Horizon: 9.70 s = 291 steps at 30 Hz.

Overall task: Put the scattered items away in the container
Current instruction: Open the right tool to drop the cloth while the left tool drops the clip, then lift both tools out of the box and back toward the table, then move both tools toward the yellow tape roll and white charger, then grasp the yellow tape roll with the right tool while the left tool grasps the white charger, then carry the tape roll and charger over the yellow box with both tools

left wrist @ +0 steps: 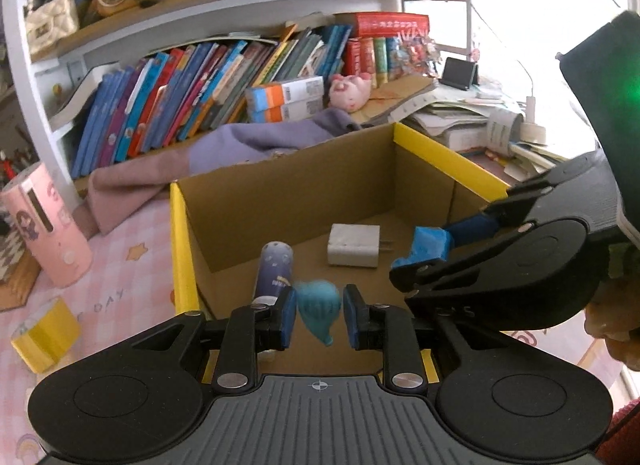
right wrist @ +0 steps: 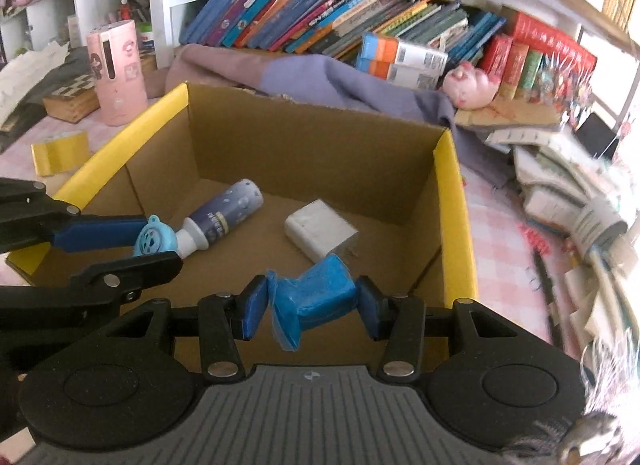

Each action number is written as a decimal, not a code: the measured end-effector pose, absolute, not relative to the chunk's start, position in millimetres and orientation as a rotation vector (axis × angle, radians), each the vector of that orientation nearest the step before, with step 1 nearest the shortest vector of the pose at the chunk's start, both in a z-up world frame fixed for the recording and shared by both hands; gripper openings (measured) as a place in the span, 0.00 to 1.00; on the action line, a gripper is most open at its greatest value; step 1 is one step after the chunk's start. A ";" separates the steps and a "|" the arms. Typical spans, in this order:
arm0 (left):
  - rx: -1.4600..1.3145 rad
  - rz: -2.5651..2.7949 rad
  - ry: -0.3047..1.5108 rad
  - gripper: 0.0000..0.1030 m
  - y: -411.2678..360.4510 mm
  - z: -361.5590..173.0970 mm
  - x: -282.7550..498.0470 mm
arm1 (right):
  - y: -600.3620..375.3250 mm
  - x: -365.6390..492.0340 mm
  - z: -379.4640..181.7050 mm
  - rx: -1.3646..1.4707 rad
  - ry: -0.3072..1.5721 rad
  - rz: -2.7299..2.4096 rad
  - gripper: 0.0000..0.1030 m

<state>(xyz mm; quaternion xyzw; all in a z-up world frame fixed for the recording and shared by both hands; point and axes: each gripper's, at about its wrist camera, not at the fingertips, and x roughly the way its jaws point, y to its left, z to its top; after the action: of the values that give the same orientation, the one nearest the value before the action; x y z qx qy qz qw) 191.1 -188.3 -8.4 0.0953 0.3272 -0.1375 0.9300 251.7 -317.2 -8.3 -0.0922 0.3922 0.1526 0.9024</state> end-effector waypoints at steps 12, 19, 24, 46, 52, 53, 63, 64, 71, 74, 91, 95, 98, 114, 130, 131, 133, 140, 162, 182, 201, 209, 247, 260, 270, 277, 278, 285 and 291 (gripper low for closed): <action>0.149 -0.196 0.661 0.56 -177.2 -4.6 184.5 | -321.2 248.9 -7.2 -0.112 0.809 0.320 0.48; 0.125 -0.177 0.640 0.63 -175.2 -1.5 174.2 | -324.1 237.8 -0.9 -0.095 0.771 0.307 0.48; 0.097 -0.182 0.612 0.70 -172.4 2.2 163.9 | -325.9 228.4 3.6 -0.096 0.733 0.274 0.59; 0.142 -0.322 0.503 0.89 -159.9 18.1 126.3 | -322.3 168.2 31.0 -0.040 0.606 0.098 0.72; 0.118 -0.330 0.484 0.89 -140.8 20.5 117.7 | -308.6 154.8 34.4 -0.047 0.586 0.053 0.73; 0.115 -0.332 0.483 0.89 -137.7 20.6 116.2 | -306.0 152.3 34.7 -0.047 0.584 0.047 0.73; 0.091 -0.353 0.480 0.89 -102.6 19.3 93.3 | -276.4 124.0 35.7 -0.043 0.573 -0.019 0.75; 0.088 -0.352 0.482 0.89 -98.6 19.6 91.3 | -273.0 120.5 35.6 -0.045 0.572 -0.022 0.75; 0.092 -0.372 0.481 0.93 -79.0 20.9 74.1 | -254.3 95.1 36.9 -0.036 0.565 -0.053 0.77; 0.097 -0.383 0.485 0.93 -71.4 20.5 65.9 | -246.9 83.7 35.5 -0.029 0.570 -0.064 0.78; 0.119 -0.407 0.559 0.94 -24.2 7.4 20.7 | -195.6 23.9 15.3 0.006 0.638 -0.100 0.80; 0.126 -0.401 0.567 0.94 -13.9 6.3 13.1 | -183.8 16.9 12.1 0.016 0.658 -0.091 0.80; 0.128 -0.382 0.579 0.94 -5.7 4.6 9.3 | -173.6 14.3 9.7 0.014 0.675 -0.075 0.80; 0.077 -0.234 0.602 0.94 44.1 2.9 -5.3 | -123.8 14.7 4.9 -0.035 0.708 0.054 0.81; 0.013 -0.056 0.599 0.94 87.8 5.2 -10.2 | -72.2 34.6 9.1 -0.102 0.709 0.236 0.81; 0.012 -0.051 0.600 0.94 89.2 5.2 -9.3 | -70.1 36.5 8.8 -0.104 0.710 0.243 0.80; 0.010 -0.042 0.600 0.94 91.5 5.1 -6.4 | -66.5 40.2 8.4 -0.107 0.711 0.255 0.80; 0.018 -0.024 0.600 0.94 92.8 4.9 11.6 | -60.9 58.9 6.7 -0.108 0.710 0.273 0.80; 0.062 0.011 0.582 0.94 91.6 5.6 55.2 | -49.6 128.0 11.6 -0.121 0.730 0.284 0.79; 0.061 0.032 0.604 0.94 91.7 -8.0 108.9 | -28.3 197.0 3.6 -0.152 0.771 0.362 0.79; 0.053 0.019 0.623 0.94 82.9 -24.3 159.7 | -37.3 253.9 -7.4 -0.117 0.783 0.336 0.78; 0.083 0.005 0.633 0.94 79.5 -28.3 173.7 | -42.3 267.8 -11.4 -0.084 0.785 0.342 0.78; 0.040 -0.013 0.849 0.24 93.3 -78.3 224.7 | 20.7 316.9 -31.3 -0.159 0.829 0.568 0.82; -0.066 0.050 0.818 0.24 125.3 -46.3 187.7 | 40.7 338.0 -46.2 -0.188 0.845 0.577 0.87; -0.095 0.079 0.741 0.24 136.4 -17.0 166.6 | 36.8 330.1 -29.6 -0.185 0.790 0.540 0.86; -0.102 0.088 0.713 0.24 139.8 -2.3 150.7 | 26.0 308.6 -10.8 -0.157 0.767 0.528 0.86; -0.101 0.088 0.709 0.24 139.4 -0.4 148.3 | 24.3 305.1 -8.6 -0.151 0.764 0.525 0.86; -0.100 0.076 0.675 0.24 141.6 13.0 131.1 | 11.4 276.5 5.5 -0.106 0.744 0.494 0.86; -0.117 0.063 0.629 0.24 144.2 26.8 111.3 | 6.8 248.2 17.4 -0.113 0.731 0.481 0.86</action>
<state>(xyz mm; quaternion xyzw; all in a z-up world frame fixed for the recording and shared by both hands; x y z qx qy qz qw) 111.3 144.2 26.8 -0.0577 0.3089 0.0311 0.9488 248.2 6.8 17.4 -0.0546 0.3540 0.2330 0.9041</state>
